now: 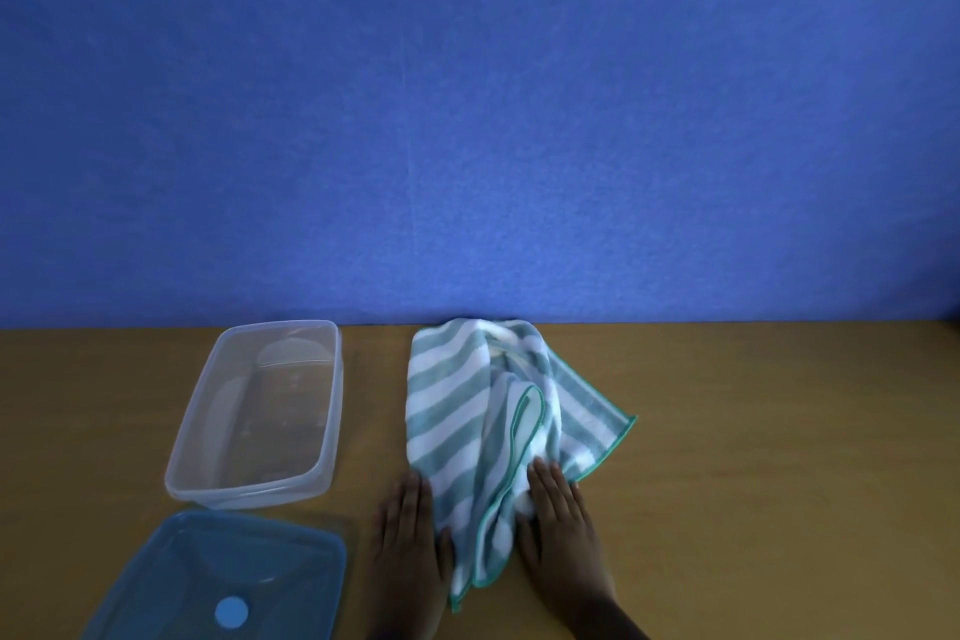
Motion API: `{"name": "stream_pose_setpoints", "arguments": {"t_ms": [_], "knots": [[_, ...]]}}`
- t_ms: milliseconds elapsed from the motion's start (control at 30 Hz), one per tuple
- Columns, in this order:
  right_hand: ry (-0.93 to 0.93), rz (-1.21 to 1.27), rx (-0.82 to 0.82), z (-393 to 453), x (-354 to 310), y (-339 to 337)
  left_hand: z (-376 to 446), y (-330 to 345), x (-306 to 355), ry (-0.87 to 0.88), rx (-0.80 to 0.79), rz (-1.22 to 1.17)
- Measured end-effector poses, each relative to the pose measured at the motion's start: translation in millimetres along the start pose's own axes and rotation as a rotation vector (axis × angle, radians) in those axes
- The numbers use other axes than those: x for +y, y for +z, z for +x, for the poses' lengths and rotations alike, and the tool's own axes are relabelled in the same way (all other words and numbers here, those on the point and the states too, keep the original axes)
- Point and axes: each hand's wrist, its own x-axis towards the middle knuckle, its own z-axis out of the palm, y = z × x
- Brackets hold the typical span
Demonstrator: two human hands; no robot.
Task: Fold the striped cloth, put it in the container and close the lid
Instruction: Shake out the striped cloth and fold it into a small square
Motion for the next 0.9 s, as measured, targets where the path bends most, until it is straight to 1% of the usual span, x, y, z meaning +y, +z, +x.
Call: {"name": "stream_pose_setpoints", "arguments": {"t_ms": [167,267,367,467,633,733,800,900], "knots": [[-0.032,-0.026,0.043,2.3,-1.9,1.0,-0.6,-2.9,-0.1,-0.001,-0.012,-0.011],[-0.049,0.019,0.084,-1.0,-1.6,-0.4,-2.5,-6.8,0.7,-0.004,0.044,-0.094],[-0.033,0.053,0.118,-10.4,-2.6,-1.3,-9.6,-13.9,1.4,0.085,0.141,-0.181],[-0.033,0.049,0.155,-23.6,-8.9,-0.5,-23.4,-13.3,0.0,0.19,0.149,-0.22],[-0.203,0.097,0.196,-43.6,-19.6,2.2,-35.9,-9.3,-5.0,0.219,0.047,-0.249],[-0.276,0.055,0.099,-50.8,-28.2,3.0,-37.5,-8.6,-8.7,0.209,-0.072,-0.239],[-0.275,0.045,0.063,-49.5,-34.1,0.8,-38.5,-9.7,-10.2,0.205,-0.125,-0.226],[-0.169,0.135,0.003,-43.1,-39.6,-3.3,-39.0,-8.5,-10.1,0.212,-0.167,-0.228]]}}
